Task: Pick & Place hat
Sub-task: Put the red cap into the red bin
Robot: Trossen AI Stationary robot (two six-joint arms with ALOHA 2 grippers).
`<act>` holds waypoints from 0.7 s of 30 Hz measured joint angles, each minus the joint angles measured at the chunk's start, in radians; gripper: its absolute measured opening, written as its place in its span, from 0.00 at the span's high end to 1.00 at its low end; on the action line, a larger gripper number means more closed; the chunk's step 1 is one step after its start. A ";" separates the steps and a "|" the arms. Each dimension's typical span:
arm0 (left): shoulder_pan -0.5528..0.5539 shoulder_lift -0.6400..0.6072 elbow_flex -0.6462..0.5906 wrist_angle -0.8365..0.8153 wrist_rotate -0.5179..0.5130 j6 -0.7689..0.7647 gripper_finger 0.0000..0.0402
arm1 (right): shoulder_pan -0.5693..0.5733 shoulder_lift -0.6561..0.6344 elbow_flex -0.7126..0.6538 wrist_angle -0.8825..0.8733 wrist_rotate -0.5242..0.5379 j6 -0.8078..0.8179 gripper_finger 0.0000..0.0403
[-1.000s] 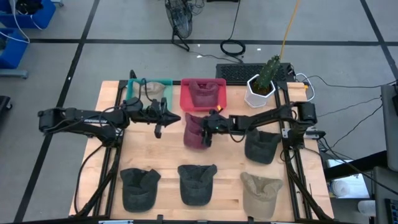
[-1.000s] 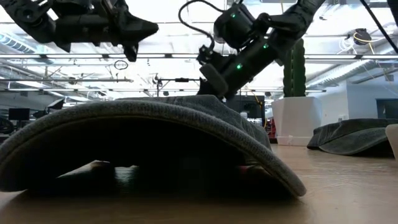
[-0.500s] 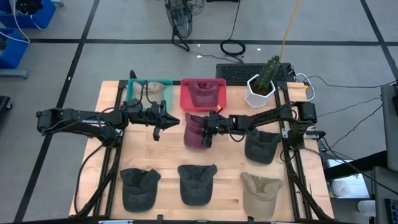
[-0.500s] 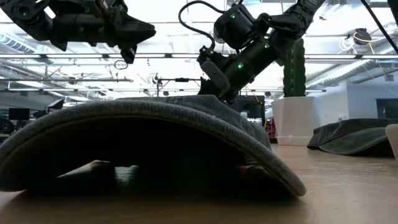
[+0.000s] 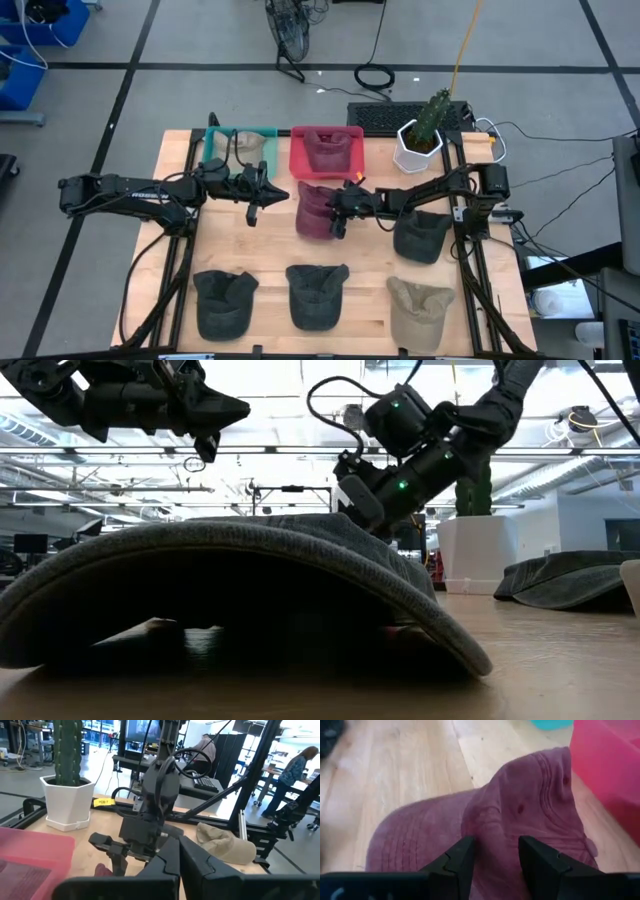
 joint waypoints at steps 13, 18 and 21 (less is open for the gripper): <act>0.000 0.000 0.000 -0.002 -0.001 0.017 0.89 | -0.009 -0.001 -0.005 0.011 -0.049 -0.060 0.97; 0.000 0.001 0.000 -0.009 -0.001 0.017 0.90 | -0.013 -0.011 -0.004 -0.003 -0.054 -0.087 0.99; 0.000 0.001 0.000 -0.009 -0.001 0.018 0.92 | -0.013 -0.027 0.003 -0.012 -0.054 -0.121 0.99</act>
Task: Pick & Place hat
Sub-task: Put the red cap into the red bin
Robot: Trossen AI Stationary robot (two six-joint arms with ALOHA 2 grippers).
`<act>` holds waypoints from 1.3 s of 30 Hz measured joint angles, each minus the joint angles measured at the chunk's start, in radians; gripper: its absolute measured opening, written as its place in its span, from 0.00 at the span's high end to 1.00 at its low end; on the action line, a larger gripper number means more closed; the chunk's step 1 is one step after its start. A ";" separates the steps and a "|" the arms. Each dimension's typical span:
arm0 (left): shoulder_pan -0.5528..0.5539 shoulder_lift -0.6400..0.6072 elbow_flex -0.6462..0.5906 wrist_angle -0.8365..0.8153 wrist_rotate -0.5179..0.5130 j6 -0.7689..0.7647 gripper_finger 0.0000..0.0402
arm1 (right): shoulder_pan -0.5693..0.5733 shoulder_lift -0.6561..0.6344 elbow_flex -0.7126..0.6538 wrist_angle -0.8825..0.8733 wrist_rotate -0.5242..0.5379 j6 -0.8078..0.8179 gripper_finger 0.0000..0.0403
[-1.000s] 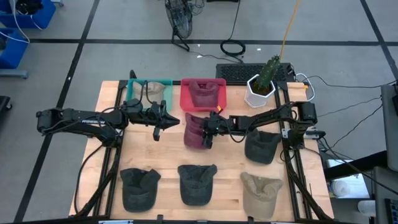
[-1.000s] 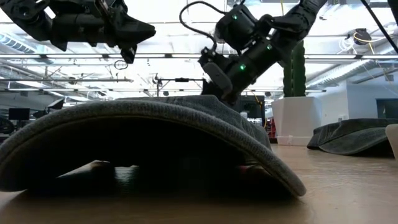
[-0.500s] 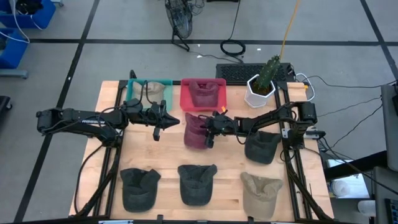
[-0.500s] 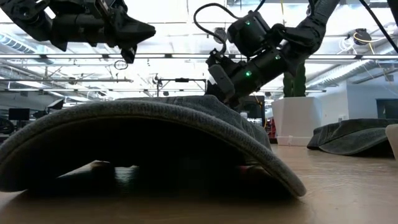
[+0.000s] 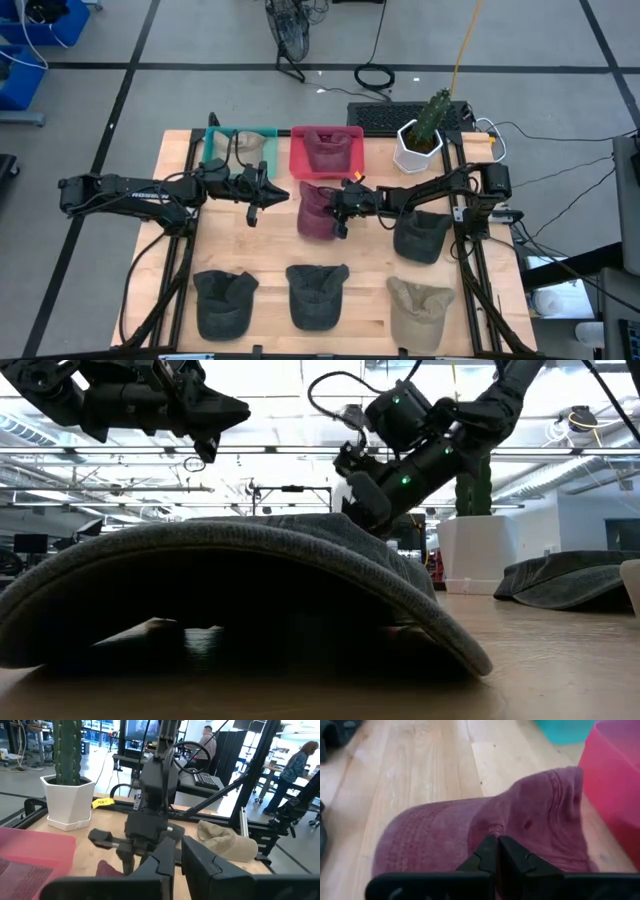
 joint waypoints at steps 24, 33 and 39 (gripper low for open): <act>0.002 0.000 0.000 0.001 -0.027 0.044 0.90 | -0.331 -0.251 0.185 -0.334 -0.397 -0.444 1.00; 0.002 0.000 0.000 0.007 -0.073 0.069 0.90 | -0.462 -0.203 0.185 -0.200 -0.568 -0.439 1.00; 0.003 0.000 0.000 0.020 -0.128 0.095 0.90 | -0.480 -0.081 0.204 -0.149 -0.605 -0.446 1.00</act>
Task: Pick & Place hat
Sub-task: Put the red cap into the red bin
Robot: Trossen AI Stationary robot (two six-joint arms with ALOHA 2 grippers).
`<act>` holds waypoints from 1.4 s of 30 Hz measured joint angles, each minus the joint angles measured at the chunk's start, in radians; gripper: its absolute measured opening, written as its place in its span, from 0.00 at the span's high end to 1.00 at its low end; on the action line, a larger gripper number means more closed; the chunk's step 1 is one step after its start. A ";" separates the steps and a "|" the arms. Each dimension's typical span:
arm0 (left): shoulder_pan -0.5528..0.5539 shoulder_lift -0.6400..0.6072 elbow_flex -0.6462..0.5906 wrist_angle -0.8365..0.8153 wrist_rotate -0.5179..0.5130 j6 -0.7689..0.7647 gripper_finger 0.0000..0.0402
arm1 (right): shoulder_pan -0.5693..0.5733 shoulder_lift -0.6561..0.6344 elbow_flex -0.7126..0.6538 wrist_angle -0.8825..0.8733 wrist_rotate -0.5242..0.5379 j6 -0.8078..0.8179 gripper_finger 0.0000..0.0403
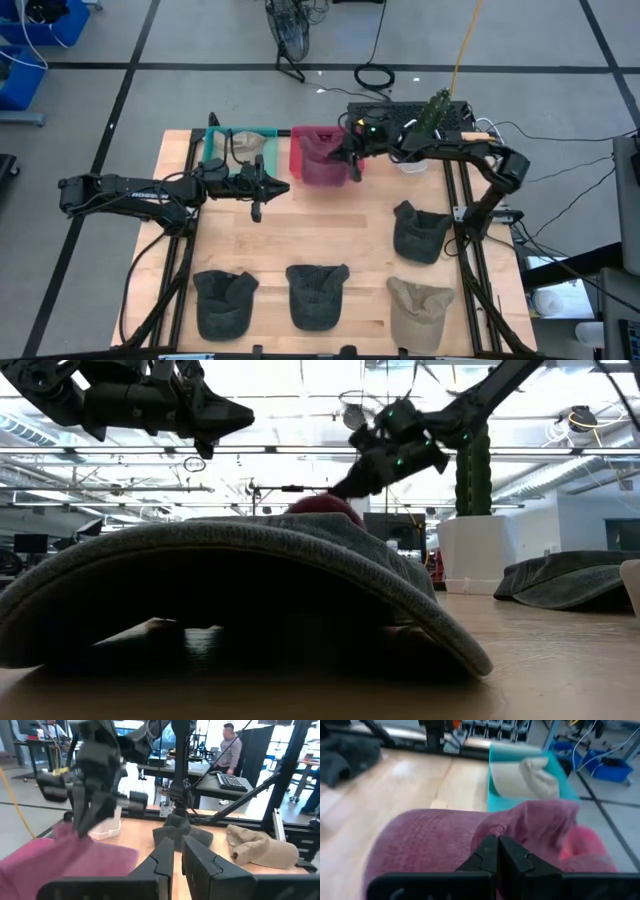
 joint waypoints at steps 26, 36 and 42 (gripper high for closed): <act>0.092 0.000 0.000 0.023 -0.039 0.091 0.90 | -0.119 0.132 0.096 0.024 0.031 -0.145 0.93; 0.093 0.000 0.000 0.011 -0.037 0.064 0.90 | -0.092 0.056 0.096 0.032 0.033 -0.117 0.97; 0.093 0.000 0.000 0.003 -0.037 0.064 0.90 | -0.087 0.056 0.095 -0.001 0.032 -0.087 0.85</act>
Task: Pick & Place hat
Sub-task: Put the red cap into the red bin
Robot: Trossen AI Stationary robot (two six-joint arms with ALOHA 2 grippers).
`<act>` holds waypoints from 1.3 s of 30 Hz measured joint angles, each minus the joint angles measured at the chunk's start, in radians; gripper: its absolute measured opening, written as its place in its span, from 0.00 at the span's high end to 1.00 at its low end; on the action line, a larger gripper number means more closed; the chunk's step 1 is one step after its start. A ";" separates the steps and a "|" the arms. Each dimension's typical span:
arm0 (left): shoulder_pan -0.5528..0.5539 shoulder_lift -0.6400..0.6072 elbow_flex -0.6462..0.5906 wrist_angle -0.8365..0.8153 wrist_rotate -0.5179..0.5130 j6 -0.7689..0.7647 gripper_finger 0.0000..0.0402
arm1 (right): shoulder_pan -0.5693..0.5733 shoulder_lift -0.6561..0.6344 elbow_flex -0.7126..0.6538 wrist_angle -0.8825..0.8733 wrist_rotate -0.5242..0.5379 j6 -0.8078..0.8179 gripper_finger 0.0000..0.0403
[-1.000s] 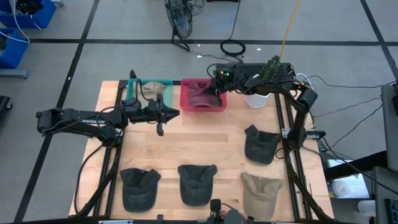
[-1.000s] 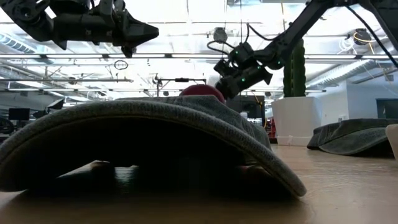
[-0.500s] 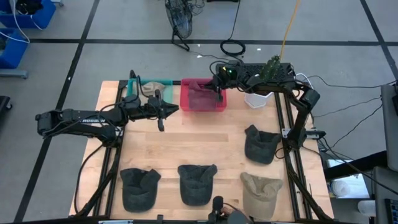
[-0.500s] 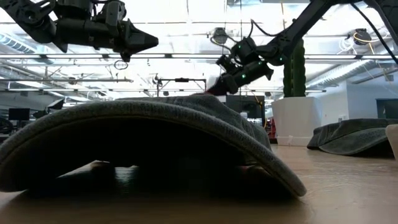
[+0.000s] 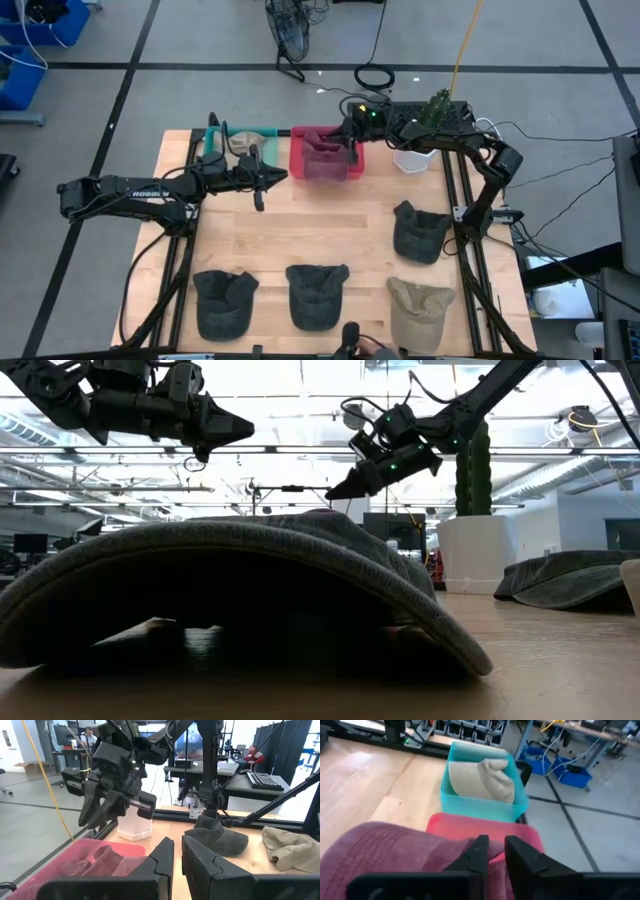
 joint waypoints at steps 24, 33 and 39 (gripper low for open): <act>0.000 0.000 0.000 0.002 -0.012 0.031 0.90 | 0.053 0.000 -0.154 0.051 0.077 0.079 0.74; 0.000 0.000 0.000 0.003 -0.018 0.032 0.90 | 0.059 0.000 -0.155 0.058 0.077 0.065 0.99; 0.000 0.000 0.000 0.002 -0.018 0.032 0.90 | 0.076 0.000 -0.155 0.177 0.077 -0.051 0.99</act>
